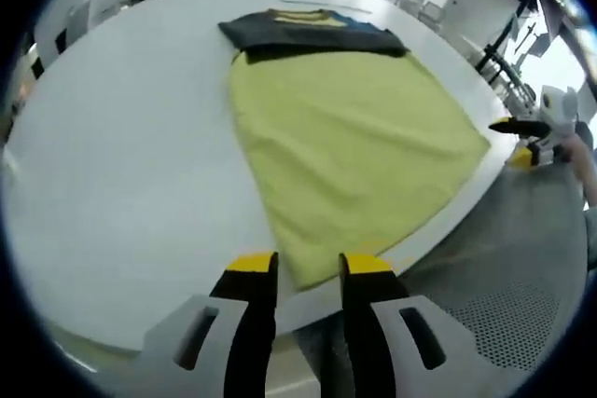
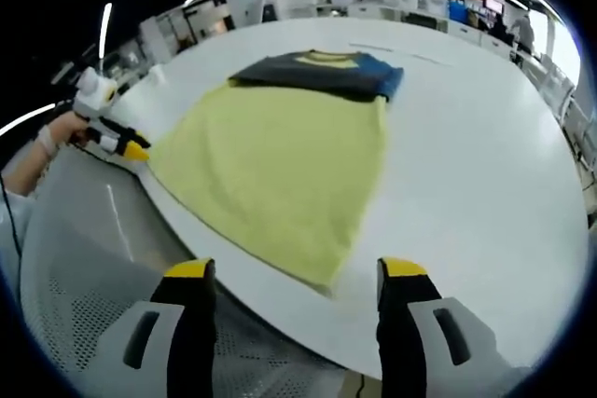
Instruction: Fold the garment on the visible template until the final outline fits inside the template.
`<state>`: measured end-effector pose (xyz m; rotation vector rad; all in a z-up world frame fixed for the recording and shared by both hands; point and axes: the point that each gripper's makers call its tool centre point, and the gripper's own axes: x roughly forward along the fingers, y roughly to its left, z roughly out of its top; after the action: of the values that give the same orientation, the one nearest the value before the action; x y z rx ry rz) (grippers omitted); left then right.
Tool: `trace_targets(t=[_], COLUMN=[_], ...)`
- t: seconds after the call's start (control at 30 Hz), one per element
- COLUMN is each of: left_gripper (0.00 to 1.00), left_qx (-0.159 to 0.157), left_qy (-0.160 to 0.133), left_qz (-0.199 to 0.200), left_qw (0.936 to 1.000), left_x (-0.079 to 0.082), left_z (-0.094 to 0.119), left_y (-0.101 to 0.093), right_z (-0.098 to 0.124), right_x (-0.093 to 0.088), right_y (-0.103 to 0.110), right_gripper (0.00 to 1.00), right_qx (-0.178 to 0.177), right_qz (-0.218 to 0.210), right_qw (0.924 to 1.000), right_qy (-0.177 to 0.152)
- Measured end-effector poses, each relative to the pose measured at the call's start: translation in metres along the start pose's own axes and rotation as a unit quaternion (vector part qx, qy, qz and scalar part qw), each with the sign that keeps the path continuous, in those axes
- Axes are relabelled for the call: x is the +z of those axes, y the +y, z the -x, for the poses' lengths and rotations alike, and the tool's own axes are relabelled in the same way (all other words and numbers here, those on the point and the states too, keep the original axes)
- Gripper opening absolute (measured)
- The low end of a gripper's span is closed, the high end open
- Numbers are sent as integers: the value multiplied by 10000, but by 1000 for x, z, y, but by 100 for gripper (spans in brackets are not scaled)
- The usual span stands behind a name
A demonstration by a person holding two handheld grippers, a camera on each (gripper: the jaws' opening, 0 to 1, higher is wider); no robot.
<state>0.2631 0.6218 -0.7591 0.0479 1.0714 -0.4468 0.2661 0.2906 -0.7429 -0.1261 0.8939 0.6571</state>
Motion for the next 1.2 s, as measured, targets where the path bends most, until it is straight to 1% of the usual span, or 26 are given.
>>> trace_targets(t=[0.13, 0.33, 0.43, 0.5, 0.57, 0.73, 0.87, 1.0, 1.13, 1.2], left_gripper=[19, 17, 17, 17, 14, 12, 10, 8, 6, 5], left_qx=[59, 102, 119, 125, 212, 217, 211, 212, 177, 169], left_qy=[59, 119, 123, 115, 106, 106, 134, 129, 121, 124], left_qz=[-92, -167, -179, -160, -197, -169, -182, -155, -113, -120], left_qw=[9999, 9997, 9997, 9997, 9995, 9996, 9995, 9996, 9997, 9997], left_x=[0, -1, -1, -1, -1, -1, -2, -2, -3, -4], left_z=[0, -1, -1, -1, -1, -2, -2, -3, -2, -2], left_y=[2, 3, 3, 3, 6, 6, 5, 6, 5, 5], right_z=[-2, -3, -5, -5, -6, -8, -11, -13, -16, -19], right_x=[-2, -3, -4, -4, -4, -5, -3, -4, -2, -1], right_y=[-2, -4, -4, -5, -5, -6, -4, -9, -9, -10], right_gripper=[69, 68, 67, 64, 59, 56, 47, 48, 45, 42], right_qx=[-65, -74, -68, -49, -15, 93, 278, 192, 193, 155], right_qz=[32, -47, -38, -57, -125, -416, -775, -889, -889, -866], right_qw=[10000, 9999, 9999, 10000, 9999, 9991, 9966, 9958, 9958, 9961], right_qy=[38, 52, 91, 62, 38, 19, -63, -71, -56, 2])
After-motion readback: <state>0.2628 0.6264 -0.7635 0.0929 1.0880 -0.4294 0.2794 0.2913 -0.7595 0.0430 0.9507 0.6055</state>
